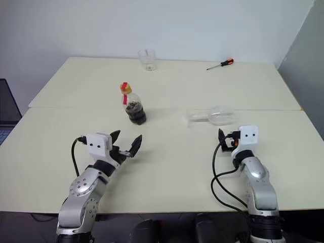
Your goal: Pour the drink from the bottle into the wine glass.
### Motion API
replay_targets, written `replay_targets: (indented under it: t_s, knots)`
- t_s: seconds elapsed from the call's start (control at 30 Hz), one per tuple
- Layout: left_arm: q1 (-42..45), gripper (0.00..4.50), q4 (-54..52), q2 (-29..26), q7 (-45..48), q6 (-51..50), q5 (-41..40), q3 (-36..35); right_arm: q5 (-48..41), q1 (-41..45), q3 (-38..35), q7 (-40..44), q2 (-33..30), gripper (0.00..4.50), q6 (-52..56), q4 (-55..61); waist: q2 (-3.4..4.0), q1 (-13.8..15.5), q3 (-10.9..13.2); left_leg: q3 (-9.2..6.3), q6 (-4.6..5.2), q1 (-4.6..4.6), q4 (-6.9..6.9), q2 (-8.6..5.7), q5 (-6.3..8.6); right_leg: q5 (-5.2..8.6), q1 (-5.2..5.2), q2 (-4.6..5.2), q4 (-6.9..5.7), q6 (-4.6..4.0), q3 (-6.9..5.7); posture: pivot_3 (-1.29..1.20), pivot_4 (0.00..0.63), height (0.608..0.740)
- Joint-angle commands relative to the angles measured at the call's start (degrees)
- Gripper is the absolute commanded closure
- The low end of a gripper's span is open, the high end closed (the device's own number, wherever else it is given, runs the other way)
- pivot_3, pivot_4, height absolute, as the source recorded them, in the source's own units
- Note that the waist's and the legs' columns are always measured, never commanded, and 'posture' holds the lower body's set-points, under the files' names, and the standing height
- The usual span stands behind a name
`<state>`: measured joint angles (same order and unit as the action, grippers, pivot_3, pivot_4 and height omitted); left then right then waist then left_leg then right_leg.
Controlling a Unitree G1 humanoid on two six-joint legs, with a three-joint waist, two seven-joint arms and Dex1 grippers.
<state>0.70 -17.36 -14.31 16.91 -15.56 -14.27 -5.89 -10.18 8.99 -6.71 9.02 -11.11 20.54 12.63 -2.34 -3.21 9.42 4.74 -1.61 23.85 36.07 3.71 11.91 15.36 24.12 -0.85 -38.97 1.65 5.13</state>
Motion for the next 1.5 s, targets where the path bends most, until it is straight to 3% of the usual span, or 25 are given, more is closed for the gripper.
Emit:
replay_targets:
  t_s: [0.03,0.37,0.63,1.5]
  knots:
    - [0.56,0.02,-1.0,-0.15,0.6,1.07,-0.49,-0.27,-0.28,0.79,-0.21,0.13,0.0,0.0,-0.65,1.46,0.0,0.0,0.0,0.0,0.0,0.0,0.0,0.0,0.0,0.0,0.0,0.0,0.0,0.0,0.0,0.0,0.15,0.74]
    - [4.18,0.02,3.94,0.17,-4.05,2.55,2.16,-2.56,-2.11,0.71,2.01,4.63,-0.19,0.0,-0.57,3.19,-0.02,0.04,0.0,-0.01,0.0,0.0,0.01,-0.01,0.0,0.0,0.0,0.0,0.0,0.0,-0.02,0.0,0.15,0.74]
    - [14.43,0.02,14.41,1.24,-6.86,3.94,5.48,-0.97,-2.29,2.1,12.12,15.5,-5.67,0.0,2.19,7.78,-0.07,0.32,-0.01,0.0,0.0,0.02,0.03,-0.03,0.0,-0.01,-0.02,-0.01,0.0,0.01,-0.17,0.0,0.15,0.74]
    - [32.39,0.02,41.44,0.93,-4.51,15.08,9.7,0.57,-3.13,0.4,16.55,19.29,-8.29,0.0,6.43,13.26,-0.14,0.56,0.01,0.03,0.0,0.04,0.05,-0.04,0.0,-0.01,-0.02,-0.02,0.0,0.02,-0.29,0.0,0.15,0.74]
